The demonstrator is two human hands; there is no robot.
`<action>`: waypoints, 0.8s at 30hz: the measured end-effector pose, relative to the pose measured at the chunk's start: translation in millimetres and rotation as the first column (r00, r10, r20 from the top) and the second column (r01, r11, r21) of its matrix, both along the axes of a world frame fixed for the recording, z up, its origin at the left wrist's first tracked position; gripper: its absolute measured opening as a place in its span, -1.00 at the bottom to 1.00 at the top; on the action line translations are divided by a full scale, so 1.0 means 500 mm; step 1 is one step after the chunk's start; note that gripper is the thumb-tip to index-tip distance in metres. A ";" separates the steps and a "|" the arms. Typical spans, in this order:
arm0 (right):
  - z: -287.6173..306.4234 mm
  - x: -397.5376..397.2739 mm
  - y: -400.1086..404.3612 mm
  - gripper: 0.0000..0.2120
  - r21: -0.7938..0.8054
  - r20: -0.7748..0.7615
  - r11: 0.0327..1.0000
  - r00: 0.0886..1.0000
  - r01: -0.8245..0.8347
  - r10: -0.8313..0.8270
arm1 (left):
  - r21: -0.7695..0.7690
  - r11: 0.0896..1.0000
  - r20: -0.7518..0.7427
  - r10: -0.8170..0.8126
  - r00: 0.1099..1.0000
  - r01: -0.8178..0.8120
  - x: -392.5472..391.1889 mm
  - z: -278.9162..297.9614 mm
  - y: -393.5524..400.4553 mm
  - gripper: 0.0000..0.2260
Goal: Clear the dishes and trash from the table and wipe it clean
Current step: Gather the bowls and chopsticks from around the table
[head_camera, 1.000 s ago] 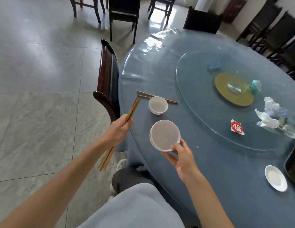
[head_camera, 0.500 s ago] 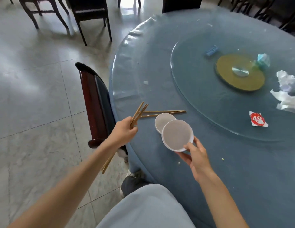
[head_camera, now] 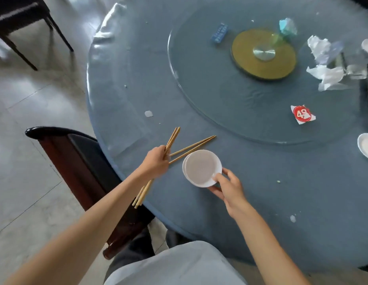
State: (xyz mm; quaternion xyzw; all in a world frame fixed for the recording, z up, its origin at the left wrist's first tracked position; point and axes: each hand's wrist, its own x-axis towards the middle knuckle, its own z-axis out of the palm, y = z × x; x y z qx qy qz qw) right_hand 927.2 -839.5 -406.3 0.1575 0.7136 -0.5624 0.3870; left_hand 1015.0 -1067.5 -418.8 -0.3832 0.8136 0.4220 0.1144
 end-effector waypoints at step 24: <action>-0.052 0.039 -0.054 -0.79 0.095 0.013 0.948 0.952 0.304 -0.307 | -0.184 0.872 0.096 -0.444 0.891 0.454 -0.239 -0.140 -0.024 -0.65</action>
